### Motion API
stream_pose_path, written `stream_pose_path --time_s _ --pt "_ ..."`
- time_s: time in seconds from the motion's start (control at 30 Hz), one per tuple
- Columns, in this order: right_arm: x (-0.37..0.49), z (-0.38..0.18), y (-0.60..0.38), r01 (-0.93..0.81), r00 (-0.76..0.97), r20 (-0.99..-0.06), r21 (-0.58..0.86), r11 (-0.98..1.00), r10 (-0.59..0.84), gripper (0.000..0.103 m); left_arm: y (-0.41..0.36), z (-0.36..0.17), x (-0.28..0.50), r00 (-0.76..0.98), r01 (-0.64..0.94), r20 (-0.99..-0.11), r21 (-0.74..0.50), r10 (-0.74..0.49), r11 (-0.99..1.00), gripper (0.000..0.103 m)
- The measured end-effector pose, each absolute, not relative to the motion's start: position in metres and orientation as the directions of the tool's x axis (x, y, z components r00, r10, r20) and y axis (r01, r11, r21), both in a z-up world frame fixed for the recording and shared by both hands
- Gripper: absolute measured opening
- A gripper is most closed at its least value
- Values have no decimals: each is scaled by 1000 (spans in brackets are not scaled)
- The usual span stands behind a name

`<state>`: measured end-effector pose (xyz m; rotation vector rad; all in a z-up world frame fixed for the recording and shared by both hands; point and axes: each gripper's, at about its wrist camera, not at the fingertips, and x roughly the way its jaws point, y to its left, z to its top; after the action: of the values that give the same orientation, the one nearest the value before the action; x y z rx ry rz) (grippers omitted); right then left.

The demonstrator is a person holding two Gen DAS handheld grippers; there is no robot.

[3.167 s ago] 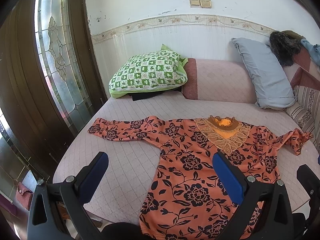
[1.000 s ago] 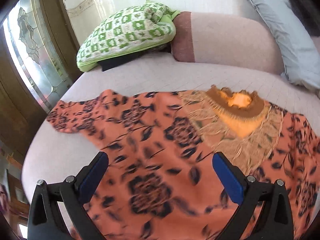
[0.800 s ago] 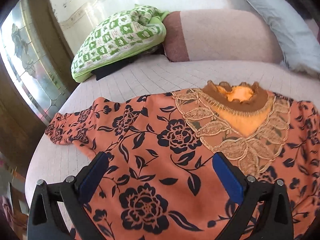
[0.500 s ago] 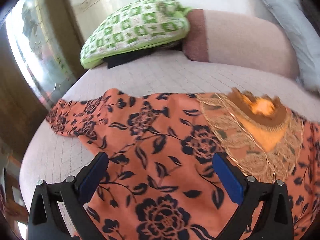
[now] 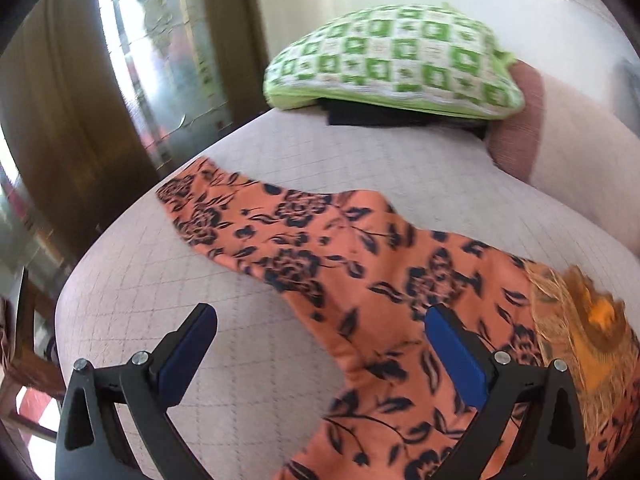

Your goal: Fold small clothes

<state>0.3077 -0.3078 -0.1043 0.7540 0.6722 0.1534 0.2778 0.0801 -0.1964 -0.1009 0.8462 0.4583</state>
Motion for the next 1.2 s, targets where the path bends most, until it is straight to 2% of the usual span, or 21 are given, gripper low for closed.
stream_pose_path --time_s 0.17,0.27,0.33,0.43,0.47,0.5,0.53,0.57,0.7,0.8,0.87,1.0,1.13,1.17,1.2 --pt "357 -187 -208 135 597 -660 643 754 456 11 102 -190 280 558 -481 -754 47 347 876 103" --pt "366 -215 -173 84 516 -646 691 718 562 11 111 -188 281 553 -492 -766 18 329 870 103" --pt "364 -211 -159 14 492 -639 685 729 591 16 114 -188 281 552 -495 -770 5 320 869 103" --pt "348 -191 -160 -73 504 -643 633 771 576 28 115 -189 283 542 -492 -786 -10 297 871 103" --pt "339 -182 -167 -90 523 -654 595 799 546 45 114 -190 283 538 -489 -790 -10 292 872 103" --pt "330 -174 -175 -93 550 -671 543 834 498 74 113 -190 284 536 -487 -792 -9 291 873 103" --pt "325 -165 -181 -92 569 -673 520 849 474 83 112 -191 283 533 -487 -793 -3 295 873 103" --pt "327 -163 -184 -87 574 -672 518 851 468 87 111 -191 283 530 -488 -793 4 300 873 103" --pt "298 -155 -233 -43 611 -615 603 797 498 87 108 -190 283 536 -477 -787 15 304 879 103" --pt "260 -154 -282 24 677 -601 595 803 425 87 105 -190 284 546 -457 -785 14 293 889 103" --pt "241 -164 -313 96 687 -625 583 807 370 85 100 -197 289 530 -436 -803 17 272 900 103" --pt "212 -209 -364 216 660 -666 612 761 348 69 81 -208 297 518 -371 -819 43 245 928 103" --pt "214 -243 -379 255 635 -688 616 745 351 53 54 -219 305 530 -240 -829 57 180 969 103" --pt "218 -249 -381 268 618 -710 594 758 338 46 46 -226 310 522 -195 -837 71 164 978 103" --pt "223 -256 -385 305 590 -751 546 780 295 35 40 -233 314 507 -165 -847 90 163 982 103"
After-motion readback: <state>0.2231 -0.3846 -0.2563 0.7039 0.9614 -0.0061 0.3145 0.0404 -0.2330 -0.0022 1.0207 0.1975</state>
